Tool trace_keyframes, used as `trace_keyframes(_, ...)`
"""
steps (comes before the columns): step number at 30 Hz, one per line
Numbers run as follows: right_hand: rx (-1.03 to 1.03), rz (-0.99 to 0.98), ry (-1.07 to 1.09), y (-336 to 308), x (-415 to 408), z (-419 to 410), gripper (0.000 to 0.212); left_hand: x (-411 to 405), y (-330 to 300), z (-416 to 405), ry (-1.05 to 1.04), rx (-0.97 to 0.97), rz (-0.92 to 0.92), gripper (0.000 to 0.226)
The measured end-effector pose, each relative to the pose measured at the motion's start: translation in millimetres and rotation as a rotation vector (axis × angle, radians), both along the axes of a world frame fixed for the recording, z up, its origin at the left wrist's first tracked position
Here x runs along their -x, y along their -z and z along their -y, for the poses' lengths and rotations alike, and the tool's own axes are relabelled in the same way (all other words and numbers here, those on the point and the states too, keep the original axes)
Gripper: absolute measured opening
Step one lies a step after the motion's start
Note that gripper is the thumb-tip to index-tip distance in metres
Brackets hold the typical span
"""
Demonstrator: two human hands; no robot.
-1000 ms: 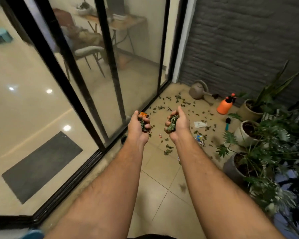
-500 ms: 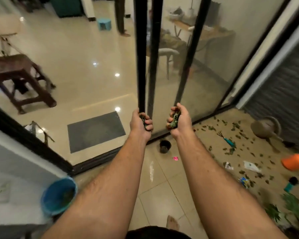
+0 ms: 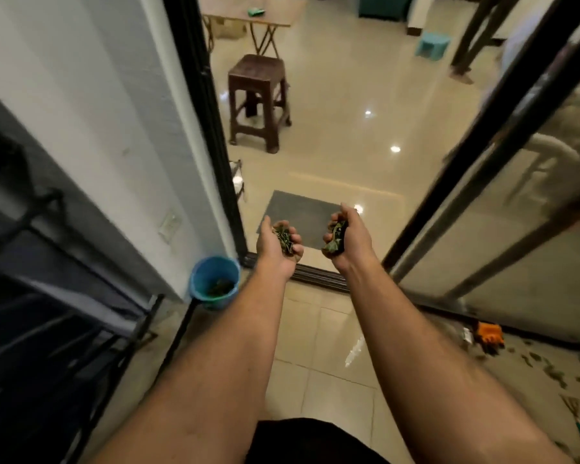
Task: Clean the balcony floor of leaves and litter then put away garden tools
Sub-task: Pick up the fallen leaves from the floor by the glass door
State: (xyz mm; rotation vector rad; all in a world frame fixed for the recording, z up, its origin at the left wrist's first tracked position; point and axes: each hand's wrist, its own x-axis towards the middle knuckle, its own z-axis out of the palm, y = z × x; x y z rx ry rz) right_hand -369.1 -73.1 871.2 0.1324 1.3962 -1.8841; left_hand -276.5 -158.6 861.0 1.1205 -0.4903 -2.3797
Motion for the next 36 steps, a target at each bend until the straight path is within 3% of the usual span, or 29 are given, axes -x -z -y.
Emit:
trace_keyframes(6, 0.000, 0.056, -0.137, 7, -68, 98, 0.033, -85, 5, 97, -0.149, 0.012, 0.115, 0.028)
trace_keyframes(14, -0.051, 0.199, -0.082, 39, -129, 185, 0.031, -142, 34, 197, -0.077, -0.027, 0.229, 0.021)
trace_keyframes(26, -0.223, 0.304, -0.096, 120, -97, 247, 0.036, -127, 116, 264, -0.031, -0.094, 0.397, 0.014)
trace_keyframes(36, -0.399, 0.330, -0.156, 272, -63, 321, 0.037, -92, 261, 328, 0.017, -0.130, 0.520, 0.020)
